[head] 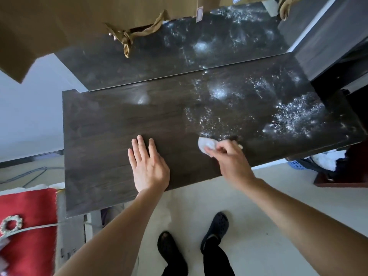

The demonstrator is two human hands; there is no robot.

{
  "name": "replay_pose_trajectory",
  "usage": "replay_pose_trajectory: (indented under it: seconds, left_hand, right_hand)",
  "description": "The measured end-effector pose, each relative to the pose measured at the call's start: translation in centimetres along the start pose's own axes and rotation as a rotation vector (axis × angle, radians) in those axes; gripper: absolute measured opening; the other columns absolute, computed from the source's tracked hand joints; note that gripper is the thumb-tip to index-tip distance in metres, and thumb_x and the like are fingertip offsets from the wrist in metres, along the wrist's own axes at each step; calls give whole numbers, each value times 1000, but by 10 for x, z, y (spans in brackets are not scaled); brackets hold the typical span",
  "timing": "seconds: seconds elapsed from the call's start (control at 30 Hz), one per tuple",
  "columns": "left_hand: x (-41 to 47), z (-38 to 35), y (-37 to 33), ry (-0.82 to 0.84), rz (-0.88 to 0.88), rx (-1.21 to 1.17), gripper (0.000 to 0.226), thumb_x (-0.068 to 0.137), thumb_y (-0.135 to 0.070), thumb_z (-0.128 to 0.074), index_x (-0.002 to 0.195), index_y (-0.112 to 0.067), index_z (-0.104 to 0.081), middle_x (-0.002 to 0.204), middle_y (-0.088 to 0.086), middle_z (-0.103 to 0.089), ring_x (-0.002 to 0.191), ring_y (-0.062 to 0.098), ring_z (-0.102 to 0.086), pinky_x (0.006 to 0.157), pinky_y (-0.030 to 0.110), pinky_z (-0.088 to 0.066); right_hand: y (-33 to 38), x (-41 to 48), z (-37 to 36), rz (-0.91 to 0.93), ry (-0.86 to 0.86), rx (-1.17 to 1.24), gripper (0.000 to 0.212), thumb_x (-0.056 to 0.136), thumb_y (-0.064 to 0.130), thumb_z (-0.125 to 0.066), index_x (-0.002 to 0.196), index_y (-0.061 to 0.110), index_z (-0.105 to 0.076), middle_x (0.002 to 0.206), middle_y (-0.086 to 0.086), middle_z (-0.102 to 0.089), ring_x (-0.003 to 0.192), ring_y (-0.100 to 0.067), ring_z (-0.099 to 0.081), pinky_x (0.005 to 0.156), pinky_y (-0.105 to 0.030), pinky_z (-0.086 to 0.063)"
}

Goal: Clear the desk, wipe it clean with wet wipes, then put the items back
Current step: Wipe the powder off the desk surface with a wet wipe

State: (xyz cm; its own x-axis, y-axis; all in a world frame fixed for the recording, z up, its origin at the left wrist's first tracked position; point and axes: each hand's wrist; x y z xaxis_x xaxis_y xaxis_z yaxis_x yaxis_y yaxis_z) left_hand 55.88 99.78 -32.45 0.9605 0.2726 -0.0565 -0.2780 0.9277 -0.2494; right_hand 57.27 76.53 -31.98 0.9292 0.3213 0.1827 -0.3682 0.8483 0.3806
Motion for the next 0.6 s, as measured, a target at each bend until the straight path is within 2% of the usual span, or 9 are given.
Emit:
replay_pose_trajectory:
  seconds: [0.07, 0.13, 0.2, 0.3, 0.37, 0.43, 0.5, 0.57, 0.6]
  left_hand:
    - [1, 1, -3, -5, 7, 16, 57, 91, -25, -21, 143, -6, -36, 155, 20, -20, 145, 34, -11, 119, 47, -6]
    - [2, 1, -4, -20, 13, 25, 58, 89, -25, -21, 141, -6, -38, 154, 21, -23, 144, 35, -14, 118, 48, -9]
    - [2, 2, -4, -29, 19, 25, 57, 88, -23, -25, 139, -5, -41, 153, 22, -25, 144, 36, -17, 117, 50, -13]
    - [3, 3, -6, -36, 28, 23, 56, 87, -22, -27, 138, -4, -43, 152, 22, -27, 143, 36, -18, 117, 50, -15]
    - [3, 5, -7, -38, 37, 26, 57, 87, -22, -27, 138, -5, -43, 153, 21, -27, 143, 36, -19, 117, 49, -15]
    - [3, 4, -7, -38, 40, 36, 56, 87, -23, -30, 139, -5, -42, 153, 20, -27, 143, 35, -19, 117, 49, -15]
    - [4, 4, -7, -47, 42, 42, 56, 88, -23, -30, 139, -6, -42, 153, 20, -27, 143, 35, -19, 117, 49, -16]
    - [4, 4, -8, -50, 44, 47, 56, 89, -24, -28, 140, -7, -42, 153, 20, -27, 144, 35, -18, 117, 48, -15]
    - [4, 4, -8, -47, 43, 48, 55, 89, -24, -28, 140, -7, -41, 153, 19, -27, 144, 34, -17, 117, 47, -15]
  right_hand:
    - [-35, 44, 6, -158, -117, -24, 39, 83, -4, -57, 110, 20, -70, 93, -12, -56, 82, -34, -53, 70, -46, -49]
    - [-35, 63, 4, -228, -135, 20, 43, 80, -9, -59, 111, 18, -69, 92, -14, -54, 81, -36, -52, 69, -49, -49]
    - [-6, 41, -3, -119, -57, 41, 45, 78, -10, -61, 114, 17, -67, 93, -9, -52, 81, -29, -49, 70, -43, -47]
    - [21, -10, -3, 174, 118, 115, 42, 82, -3, -58, 117, 19, -62, 95, 1, -47, 83, -18, -45, 69, -30, -44]
    - [-2, 11, 2, 240, 161, 122, 37, 86, 1, -52, 116, 19, -64, 94, 0, -49, 82, -19, -46, 68, -33, -45]
    - [-32, 64, 2, 170, 104, 64, 43, 80, -8, -58, 114, 17, -67, 91, -6, -53, 80, -25, -50, 67, -37, -46]
    - [-48, 115, 0, 22, 20, 10, 52, 72, -16, -60, 112, 16, -68, 89, -10, -54, 79, -31, -51, 67, -40, -47]
    - [-33, 125, -6, -50, 8, 8, 56, 69, -17, -55, 113, 15, -67, 89, -11, -52, 79, -30, -48, 69, -40, -43]
    - [-20, 113, -8, -14, 24, 17, 55, 69, -15, -55, 115, 15, -66, 89, -10, -51, 79, -29, -47, 69, -37, -40]
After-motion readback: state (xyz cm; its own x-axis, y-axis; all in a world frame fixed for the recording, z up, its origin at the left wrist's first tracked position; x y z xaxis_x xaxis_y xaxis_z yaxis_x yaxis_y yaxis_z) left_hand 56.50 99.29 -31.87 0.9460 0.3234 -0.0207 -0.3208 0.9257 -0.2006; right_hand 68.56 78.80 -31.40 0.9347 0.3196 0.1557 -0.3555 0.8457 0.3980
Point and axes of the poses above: each hand's wrist, its own x-axis towards the middle knuckle, its own z-axis out of the back of the hand, y = z × x
